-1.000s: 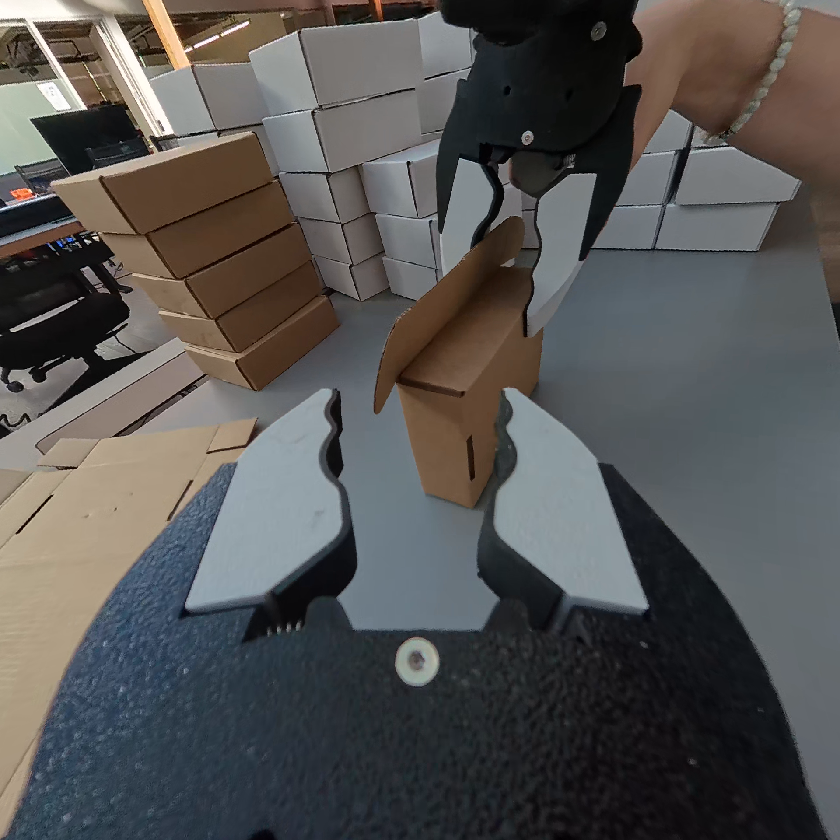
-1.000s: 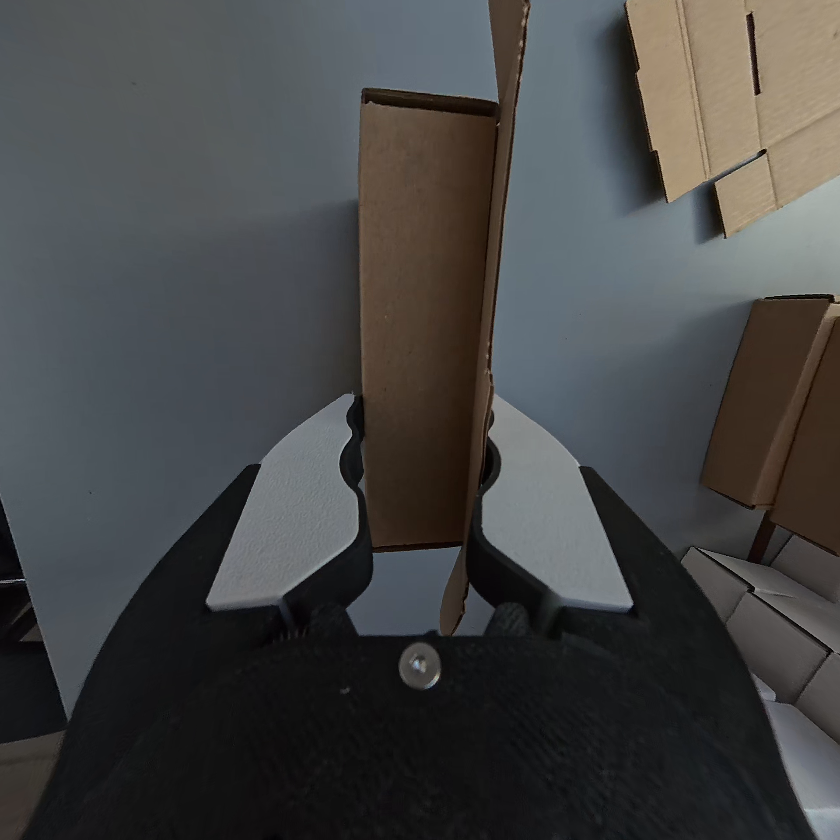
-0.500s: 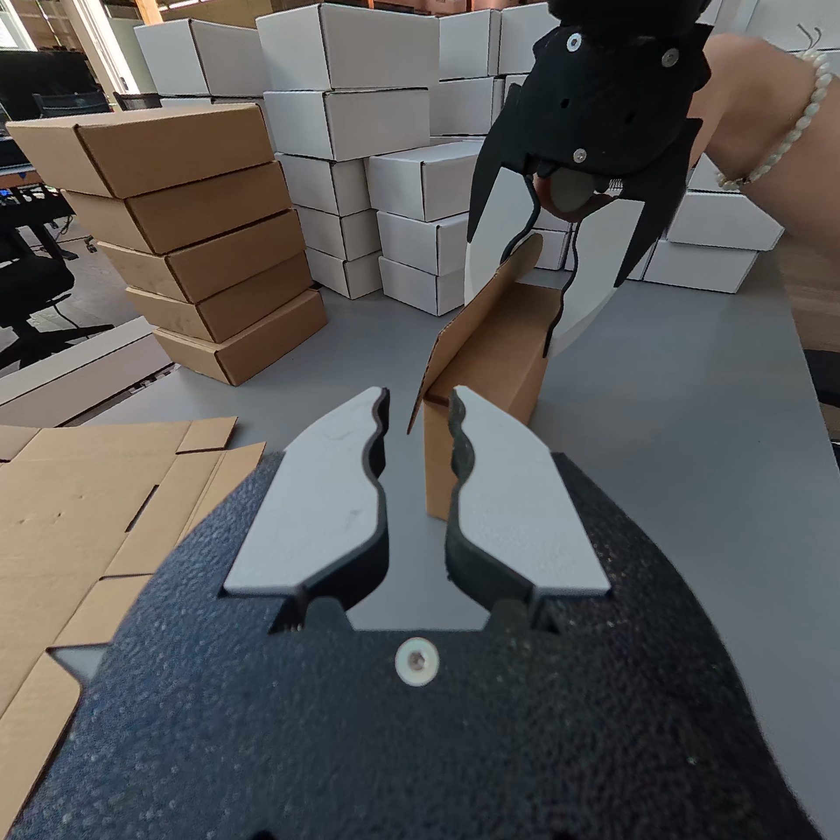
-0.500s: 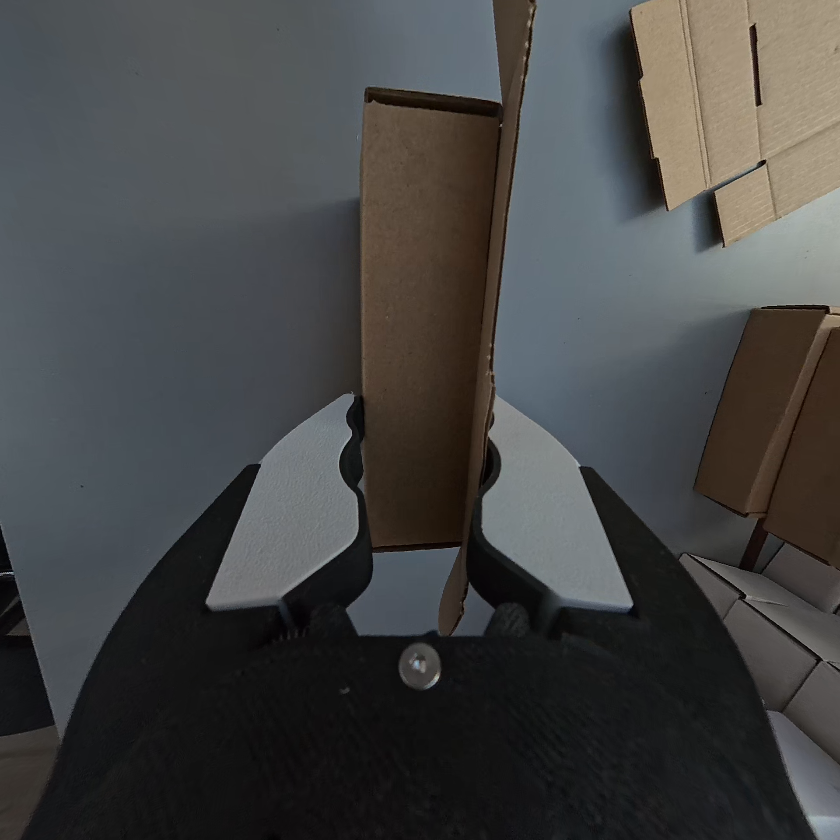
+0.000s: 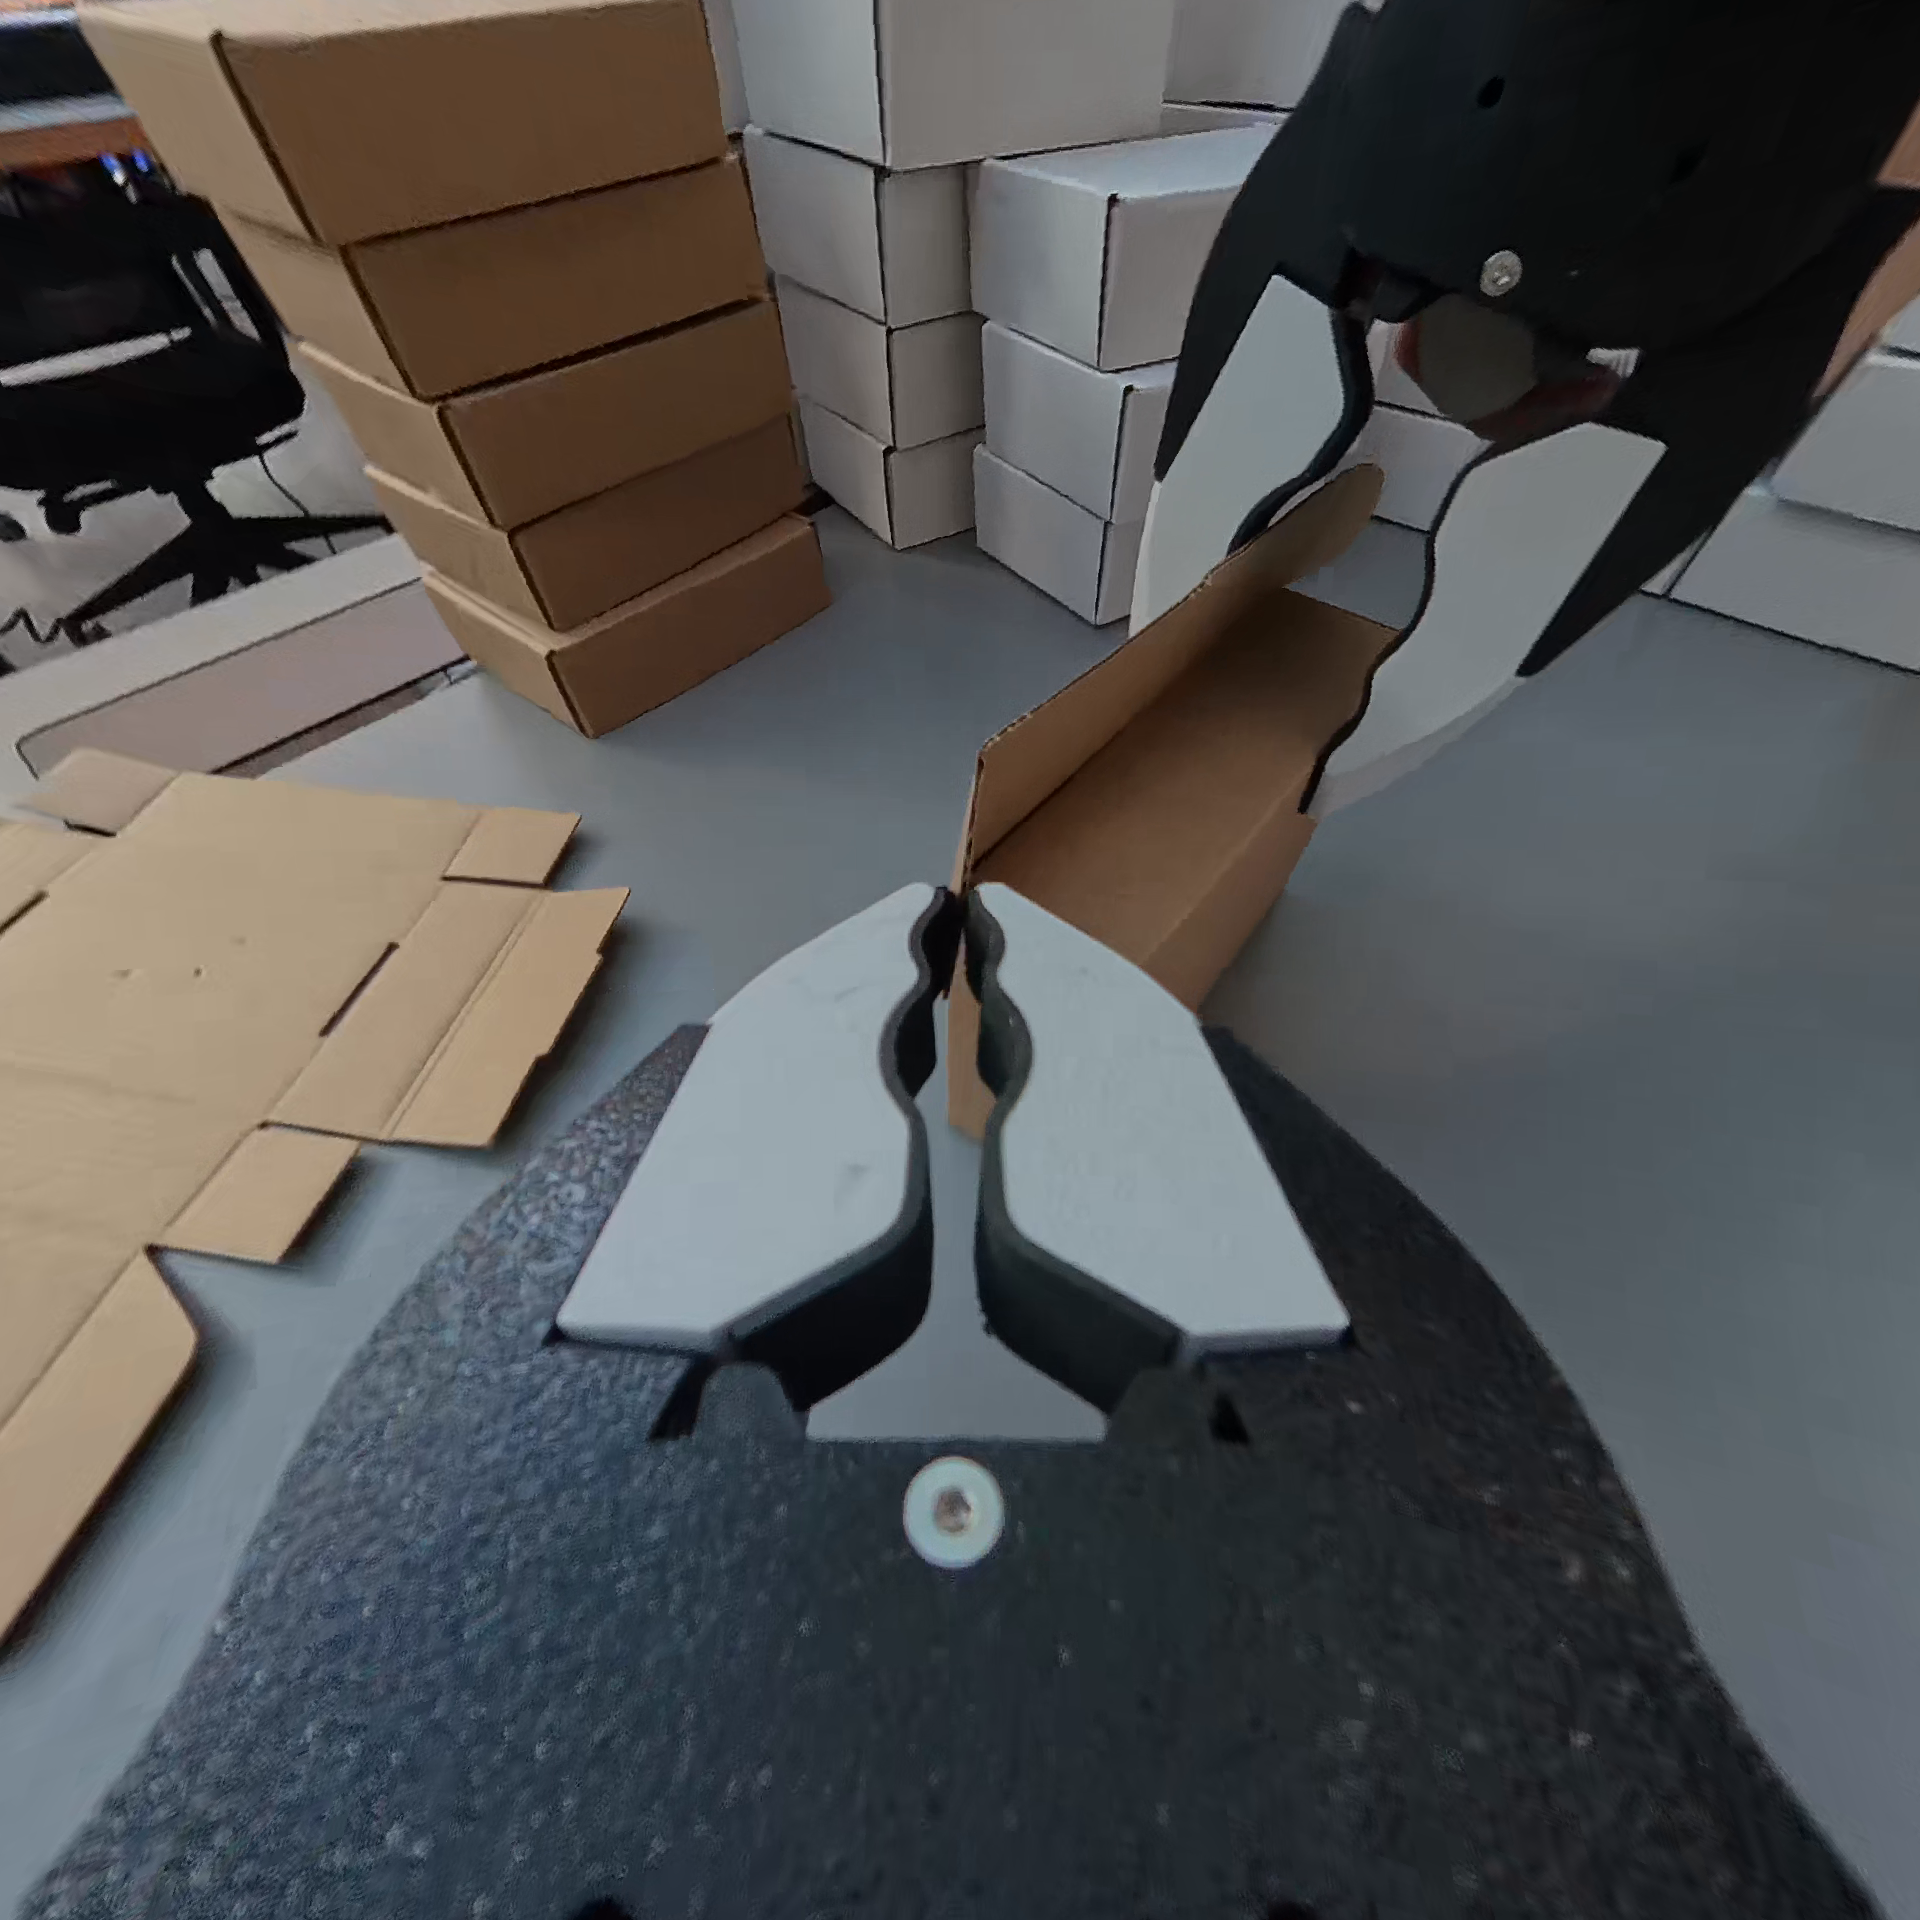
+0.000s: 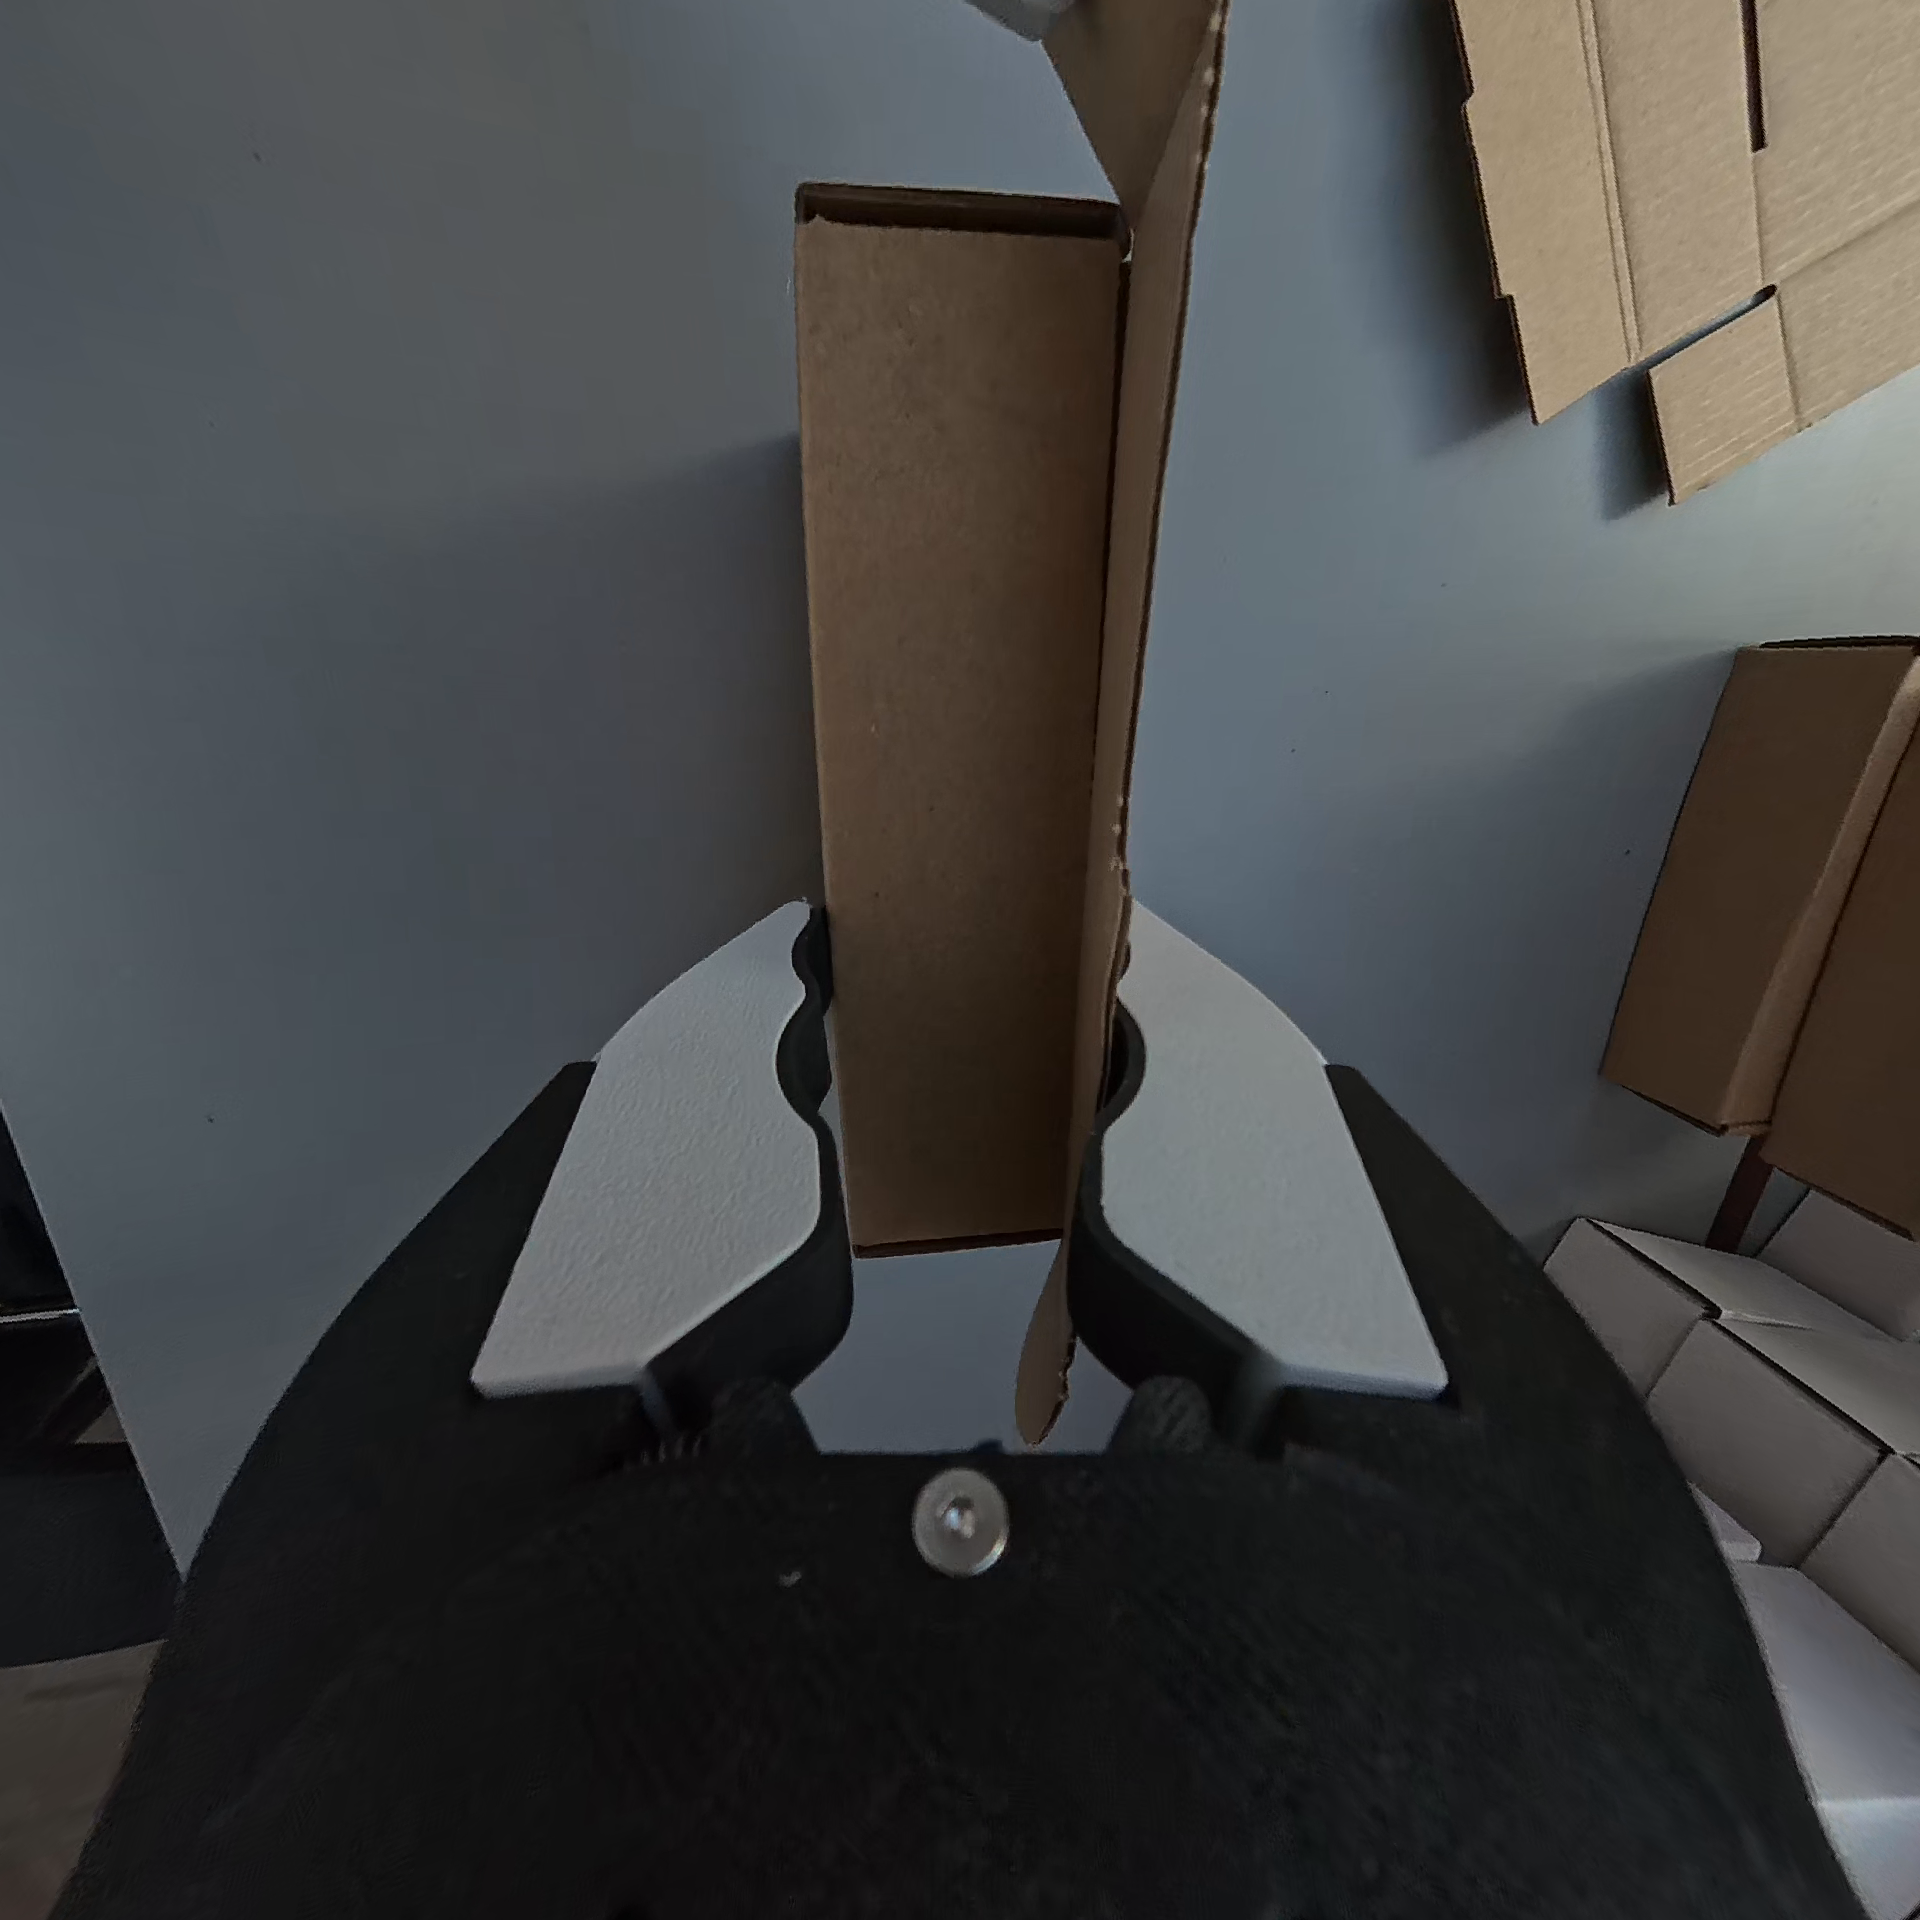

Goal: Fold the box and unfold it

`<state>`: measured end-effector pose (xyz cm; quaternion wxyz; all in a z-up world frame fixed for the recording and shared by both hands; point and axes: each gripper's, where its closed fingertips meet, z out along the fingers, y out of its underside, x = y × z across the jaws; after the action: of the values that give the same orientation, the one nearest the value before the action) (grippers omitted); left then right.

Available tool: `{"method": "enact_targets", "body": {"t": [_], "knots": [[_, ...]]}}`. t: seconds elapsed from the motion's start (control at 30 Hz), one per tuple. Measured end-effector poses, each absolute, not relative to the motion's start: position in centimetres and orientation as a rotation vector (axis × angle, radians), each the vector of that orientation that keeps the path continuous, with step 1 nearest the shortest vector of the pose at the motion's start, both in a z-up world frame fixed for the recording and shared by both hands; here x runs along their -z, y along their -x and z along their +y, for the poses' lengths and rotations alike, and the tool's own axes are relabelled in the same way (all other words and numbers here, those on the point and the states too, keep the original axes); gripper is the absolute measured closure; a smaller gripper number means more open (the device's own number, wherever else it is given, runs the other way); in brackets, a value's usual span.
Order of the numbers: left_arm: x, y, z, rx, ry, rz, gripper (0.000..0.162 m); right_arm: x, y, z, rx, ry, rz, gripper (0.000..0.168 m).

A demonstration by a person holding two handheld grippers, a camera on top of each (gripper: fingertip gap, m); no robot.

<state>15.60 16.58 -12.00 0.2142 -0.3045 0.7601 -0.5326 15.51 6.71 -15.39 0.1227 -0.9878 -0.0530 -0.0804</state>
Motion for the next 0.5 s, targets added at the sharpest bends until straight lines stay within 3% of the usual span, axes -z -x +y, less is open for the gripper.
{"method": "enact_targets", "body": {"t": [0.17, 0.5], "knots": [[12.1, -15.3, 15.9, 1.429, 1.314, 2.075, 0.158, 15.4, -15.5, 6.6, 0.260, 2.920, -0.104, 0.120], [12.0, -16.0, 15.2, 1.381, 1.675, 1.960, 0.157, 15.5, -15.8, 6.5, 0.275, 2.991, -0.005, 0.120]]}}
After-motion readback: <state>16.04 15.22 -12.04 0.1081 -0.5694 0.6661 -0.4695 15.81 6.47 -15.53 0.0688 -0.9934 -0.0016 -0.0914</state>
